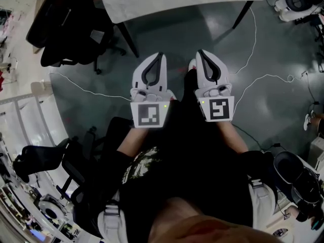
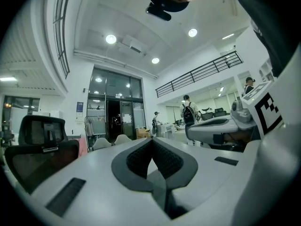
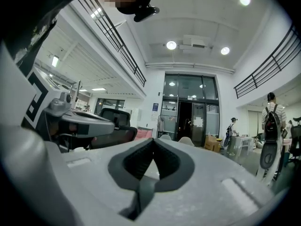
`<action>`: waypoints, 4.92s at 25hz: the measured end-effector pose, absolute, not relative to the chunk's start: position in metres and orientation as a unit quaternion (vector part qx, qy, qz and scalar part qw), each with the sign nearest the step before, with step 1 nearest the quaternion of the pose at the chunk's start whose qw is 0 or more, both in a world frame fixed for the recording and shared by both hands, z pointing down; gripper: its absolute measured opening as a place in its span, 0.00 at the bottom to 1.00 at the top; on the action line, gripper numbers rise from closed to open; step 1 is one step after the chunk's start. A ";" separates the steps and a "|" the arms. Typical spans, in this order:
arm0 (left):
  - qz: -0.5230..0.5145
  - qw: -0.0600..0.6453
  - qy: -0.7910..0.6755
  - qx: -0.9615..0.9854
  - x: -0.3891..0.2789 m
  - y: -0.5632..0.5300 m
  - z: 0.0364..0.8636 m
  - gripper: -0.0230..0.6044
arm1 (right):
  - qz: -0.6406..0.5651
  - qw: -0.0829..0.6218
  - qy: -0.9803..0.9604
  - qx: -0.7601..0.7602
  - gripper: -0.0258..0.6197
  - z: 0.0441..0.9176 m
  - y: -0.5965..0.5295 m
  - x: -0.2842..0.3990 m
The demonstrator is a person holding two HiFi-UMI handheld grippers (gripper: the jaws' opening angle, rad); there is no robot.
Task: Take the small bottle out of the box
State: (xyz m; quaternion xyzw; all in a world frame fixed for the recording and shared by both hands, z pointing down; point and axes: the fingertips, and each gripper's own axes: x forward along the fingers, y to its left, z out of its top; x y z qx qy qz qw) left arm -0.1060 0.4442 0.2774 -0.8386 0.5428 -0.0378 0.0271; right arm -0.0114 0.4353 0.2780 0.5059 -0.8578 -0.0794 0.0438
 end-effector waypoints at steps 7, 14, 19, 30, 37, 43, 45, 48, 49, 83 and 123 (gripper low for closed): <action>-0.038 0.021 0.538 -0.842 -0.102 0.427 0.276 0.06 | -0.075 0.037 -0.858 0.506 0.03 0.275 0.417 -0.010; -0.037 0.033 0.538 -0.842 -0.099 0.418 0.271 0.06 | -0.069 0.034 -0.858 0.508 0.03 0.275 0.411 -0.006; -0.024 0.023 0.545 -0.838 -0.097 0.408 0.272 0.06 | -0.076 0.030 -0.863 0.498 0.03 0.274 0.399 -0.008; -0.025 0.029 0.546 -0.837 -0.088 0.361 0.265 0.06 | -0.068 0.028 -0.867 0.494 0.03 0.269 0.354 -0.002; -0.027 0.027 0.547 -0.836 -0.080 0.328 0.266 0.06 | -0.057 0.033 -0.863 0.501 0.03 0.274 0.319 0.012; -0.025 0.023 0.546 -0.837 -0.069 0.292 0.262 0.06 | -0.062 0.032 -0.864 0.499 0.03 0.267 0.284 0.018; -0.025 0.023 0.545 -0.837 -0.065 0.278 0.261 0.06 | -0.064 0.034 -0.865 0.497 0.03 0.266 0.270 0.022; -0.028 0.029 0.544 -0.838 -0.057 0.253 0.260 0.06 | -0.064 0.033 -0.864 0.498 0.03 0.264 0.244 0.031; -0.026 0.030 0.544 -0.838 -0.054 0.245 0.259 0.06 | -0.062 0.031 -0.864 0.499 0.03 0.265 0.235 0.034; -0.039 0.011 0.592 -0.805 0.022 0.087 0.264 0.06 | -0.051 0.022 -0.894 0.445 0.03 0.267 0.061 0.109; -0.095 -0.020 0.556 -0.826 -0.060 -0.155 0.315 0.06 | 0.003 0.088 -0.894 0.439 0.03 0.326 -0.171 0.022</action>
